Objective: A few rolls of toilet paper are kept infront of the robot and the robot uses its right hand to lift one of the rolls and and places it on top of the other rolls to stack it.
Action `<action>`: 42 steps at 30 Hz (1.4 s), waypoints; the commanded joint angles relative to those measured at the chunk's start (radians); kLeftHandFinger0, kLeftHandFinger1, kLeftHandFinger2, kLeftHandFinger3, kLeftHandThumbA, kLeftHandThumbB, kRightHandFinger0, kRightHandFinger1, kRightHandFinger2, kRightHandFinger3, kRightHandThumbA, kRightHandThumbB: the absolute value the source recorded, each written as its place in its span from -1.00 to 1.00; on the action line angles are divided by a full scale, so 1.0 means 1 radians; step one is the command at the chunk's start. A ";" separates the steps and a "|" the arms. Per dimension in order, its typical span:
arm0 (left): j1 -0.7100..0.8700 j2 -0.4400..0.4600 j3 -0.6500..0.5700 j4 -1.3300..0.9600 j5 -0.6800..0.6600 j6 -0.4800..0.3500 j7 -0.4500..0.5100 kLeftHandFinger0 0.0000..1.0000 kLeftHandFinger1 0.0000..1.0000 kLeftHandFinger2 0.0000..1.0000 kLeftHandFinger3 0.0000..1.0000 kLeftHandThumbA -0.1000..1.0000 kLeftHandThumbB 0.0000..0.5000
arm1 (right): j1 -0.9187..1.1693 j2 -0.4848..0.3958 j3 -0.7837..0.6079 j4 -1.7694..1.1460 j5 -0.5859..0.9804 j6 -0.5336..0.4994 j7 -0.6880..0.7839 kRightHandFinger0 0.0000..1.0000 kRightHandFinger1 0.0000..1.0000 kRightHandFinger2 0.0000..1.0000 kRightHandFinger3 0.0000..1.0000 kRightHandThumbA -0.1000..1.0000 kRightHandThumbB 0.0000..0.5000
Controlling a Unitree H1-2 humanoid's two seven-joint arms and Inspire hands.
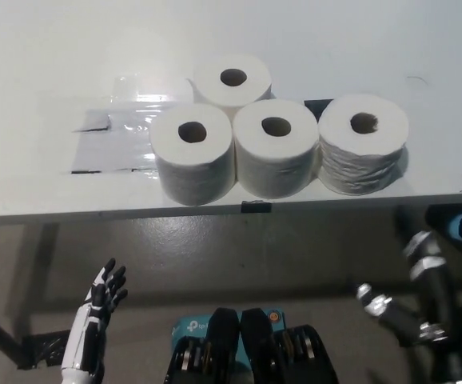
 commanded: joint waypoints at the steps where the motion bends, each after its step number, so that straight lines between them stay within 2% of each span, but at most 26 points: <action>1: -0.012 -0.001 -0.005 -0.025 0.002 -0.029 -0.007 1.00 1.00 1.00 1.00 1.00 -0.45 | -0.092 -0.042 -0.087 -0.244 -0.043 0.076 -0.037 0.96 1.00 1.00 1.00 0.64 -0.30; 3: -0.016 -0.007 -0.007 -0.027 0.004 -0.027 -0.004 1.00 1.00 1.00 1.00 1.00 -0.42 | -0.182 -0.108 -0.126 -0.317 0.005 0.176 -0.007 1.00 1.00 1.00 1.00 0.62 -0.31; 4: -0.015 -0.006 -0.010 -0.029 0.009 -0.025 -0.005 1.00 1.00 1.00 1.00 1.00 -0.42 | -0.233 -0.144 -0.144 -0.334 -0.002 0.237 0.005 1.00 1.00 1.00 1.00 0.64 -0.24; 7: -0.019 -0.005 -0.008 -0.029 0.008 -0.024 -0.003 1.00 1.00 1.00 1.00 1.00 -0.40 | -0.356 -0.227 -0.166 -0.287 -0.005 0.341 0.036 1.00 1.00 1.00 1.00 0.63 -0.20; 8: -0.020 -0.005 -0.008 -0.026 0.006 -0.028 -0.004 1.00 1.00 1.00 1.00 1.00 -0.39 | -0.422 -0.279 -0.167 -0.245 0.025 0.428 0.069 1.00 1.00 1.00 1.00 0.65 -0.14; 10: -0.019 -0.005 -0.008 -0.025 0.004 -0.034 -0.006 1.00 1.00 1.00 1.00 1.00 -0.41 | -0.499 -0.342 -0.154 -0.190 0.048 0.524 0.117 1.00 1.00 1.00 1.00 0.71 -0.15; 12: -0.014 -0.005 -0.006 -0.025 0.005 -0.035 -0.004 1.00 1.00 1.00 1.00 1.00 -0.40 | -0.605 -0.413 -0.117 -0.085 0.043 0.575 0.181 1.00 1.00 1.00 1.00 0.74 -0.10; 13: -0.015 -0.004 -0.006 -0.026 0.005 -0.035 -0.005 1.00 1.00 1.00 1.00 1.00 -0.40 | -0.667 -0.449 -0.085 -0.021 0.019 0.608 0.220 1.00 1.00 1.00 1.00 0.78 0.04; 18: -0.013 -0.001 -0.006 -0.031 0.008 -0.028 -0.005 1.00 1.00 1.00 1.00 1.00 -0.44 | -0.888 -0.531 0.041 0.229 -0.005 0.717 0.375 1.00 1.00 1.00 1.00 0.79 0.14; 20: -0.013 0.003 -0.007 -0.029 0.015 -0.032 -0.004 1.00 1.00 1.00 1.00 1.00 -0.43 | -0.975 -0.552 0.100 0.355 -0.028 0.721 0.438 1.00 1.00 1.00 1.00 0.75 0.09; 22: -0.012 0.004 -0.008 -0.030 0.020 -0.037 -0.003 1.00 1.00 1.00 1.00 1.00 -0.44 | -1.065 -0.562 0.160 0.497 -0.036 0.715 0.514 1.00 1.00 1.00 1.00 0.71 0.19; 24: -0.015 0.007 -0.010 -0.029 0.027 -0.039 -0.003 1.00 1.00 1.00 1.00 1.00 -0.44 | -1.118 -0.562 0.191 0.567 -0.025 0.751 0.559 1.00 1.00 1.00 1.00 0.57 0.31; 25: -0.018 0.008 -0.010 -0.027 0.032 -0.038 -0.001 1.00 1.00 1.00 1.00 1.00 -0.43 | -1.169 -0.557 0.222 0.645 -0.027 0.759 0.605 1.00 1.00 1.00 1.00 0.56 0.47; 27: -0.020 0.006 -0.011 -0.023 0.037 -0.041 0.002 1.00 1.00 1.00 1.00 1.00 -0.46 | -1.212 -0.555 0.259 0.705 -0.032 0.758 0.642 1.00 1.00 1.00 1.00 0.57 0.49; 30: -0.019 0.008 -0.011 -0.019 0.036 -0.047 0.001 1.00 1.00 1.00 1.00 1.00 -0.42 | -1.285 -0.537 0.329 0.842 -0.080 0.678 0.686 1.00 1.00 1.00 1.00 0.62 0.45; 31: -0.018 0.008 -0.011 -0.022 0.037 -0.044 0.001 1.00 1.00 1.00 1.00 1.00 -0.42 | -1.316 -0.528 0.369 0.899 -0.111 0.647 0.701 1.00 1.00 1.00 1.00 0.65 0.38; 34: -0.003 0.001 -0.016 -0.021 0.046 -0.052 0.004 1.00 1.00 1.00 1.00 1.00 -0.42 | -1.346 -0.519 0.422 0.954 -0.131 0.649 0.717 1.00 1.00 1.00 1.00 0.66 0.38; 36: -0.005 0.002 -0.015 -0.018 0.041 -0.056 0.001 1.00 1.00 1.00 1.00 1.00 -0.36 | -1.371 -0.515 0.444 1.000 -0.125 0.638 0.744 1.00 1.00 1.00 1.00 0.66 0.30; 38: -0.001 0.001 -0.012 -0.024 0.028 -0.043 -0.003 1.00 1.00 1.00 1.00 1.00 -0.33 | -1.391 -0.510 0.459 1.041 -0.122 0.641 0.758 1.00 1.00 1.00 1.00 0.65 0.47; 41: -0.002 0.002 -0.011 -0.020 0.041 -0.047 0.004 1.00 1.00 1.00 1.00 1.00 -0.35 | -1.427 -0.499 0.494 1.103 -0.126 0.619 0.800 1.00 1.00 1.00 1.00 0.65 0.53; 42: -0.005 0.003 -0.011 -0.019 0.042 -0.048 0.004 1.00 1.00 1.00 1.00 1.00 -0.36 | -1.441 -0.493 0.497 1.129 -0.120 0.610 0.814 1.00 1.00 1.00 1.00 0.64 0.50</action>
